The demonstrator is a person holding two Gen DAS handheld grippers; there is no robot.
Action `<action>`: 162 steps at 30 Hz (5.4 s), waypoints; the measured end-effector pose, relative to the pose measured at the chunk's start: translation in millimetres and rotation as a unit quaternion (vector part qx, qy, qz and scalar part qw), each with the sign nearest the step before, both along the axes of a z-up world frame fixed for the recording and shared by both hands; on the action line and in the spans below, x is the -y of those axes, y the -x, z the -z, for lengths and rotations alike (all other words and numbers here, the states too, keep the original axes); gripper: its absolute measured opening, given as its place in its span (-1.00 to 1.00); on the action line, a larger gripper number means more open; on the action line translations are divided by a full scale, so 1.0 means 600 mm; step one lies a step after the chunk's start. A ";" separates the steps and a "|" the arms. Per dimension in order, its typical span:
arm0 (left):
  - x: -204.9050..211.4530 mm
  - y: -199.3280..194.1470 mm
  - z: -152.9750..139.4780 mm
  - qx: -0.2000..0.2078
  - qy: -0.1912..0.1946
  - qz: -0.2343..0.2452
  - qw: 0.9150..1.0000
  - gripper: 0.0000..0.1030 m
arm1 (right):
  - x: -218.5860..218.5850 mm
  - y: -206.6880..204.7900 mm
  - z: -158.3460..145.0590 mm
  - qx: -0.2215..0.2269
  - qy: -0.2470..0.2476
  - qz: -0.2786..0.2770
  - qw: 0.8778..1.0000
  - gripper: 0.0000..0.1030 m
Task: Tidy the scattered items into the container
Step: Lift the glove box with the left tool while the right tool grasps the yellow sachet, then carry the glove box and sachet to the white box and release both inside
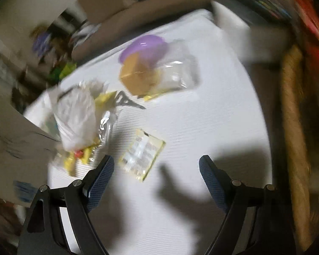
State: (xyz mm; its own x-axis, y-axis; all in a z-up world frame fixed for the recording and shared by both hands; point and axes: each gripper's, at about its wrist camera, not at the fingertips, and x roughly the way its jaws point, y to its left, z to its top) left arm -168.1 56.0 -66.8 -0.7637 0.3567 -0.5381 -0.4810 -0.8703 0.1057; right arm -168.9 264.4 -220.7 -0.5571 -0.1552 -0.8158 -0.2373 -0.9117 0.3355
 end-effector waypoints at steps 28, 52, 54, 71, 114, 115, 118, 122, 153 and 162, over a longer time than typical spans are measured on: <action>0.033 -0.014 -0.048 0.026 -0.013 -0.020 0.999 -0.69 | 0.116 0.056 0.099 -0.020 -0.136 -0.144 0.980 -0.90; 0.063 -0.013 -0.008 0.033 -0.006 -0.021 0.999 -0.69 | 0.001 -0.146 -0.222 -0.188 -0.084 0.002 0.979 -0.95; 0.065 -0.017 -0.008 0.026 -0.003 -0.029 0.999 -0.70 | 0.006 -0.150 -0.224 -0.195 -0.093 0.004 0.976 -0.95; 0.101 -0.008 -0.007 0.030 -0.016 -0.057 0.998 -0.70 | 0.024 -0.150 -0.235 -0.208 -0.099 0.008 0.973 -0.94; 0.609 -0.048 -0.200 -0.067 -0.031 -0.338 0.938 -0.69 | 0.521 0.032 -0.402 -0.267 -0.047 -0.251 0.929 -0.94; 0.624 -0.053 -0.201 -0.074 -0.022 -0.348 0.934 -0.69 | 0.542 0.039 -0.398 -0.264 -0.044 -0.262 0.927 -0.94; 0.653 -0.064 -0.193 -0.069 -0.008 -0.363 0.929 -0.69 | 0.595 0.060 -0.379 -0.249 -0.027 -0.290 0.924 -0.94; 0.679 -0.047 -0.171 -0.042 -0.014 -0.369 0.929 -0.69 | 0.662 0.080 -0.339 -0.224 0.005 -0.326 0.918 -0.94; 0.703 0.145 0.066 0.197 -0.004 -0.365 0.910 -0.63 | 0.832 0.148 -0.074 -0.009 0.009 -0.394 0.919 -0.92; 0.683 0.156 0.072 0.181 0.018 -0.384 0.905 0.63 | 0.808 0.145 -0.091 -0.030 0.014 -0.385 0.922 -0.91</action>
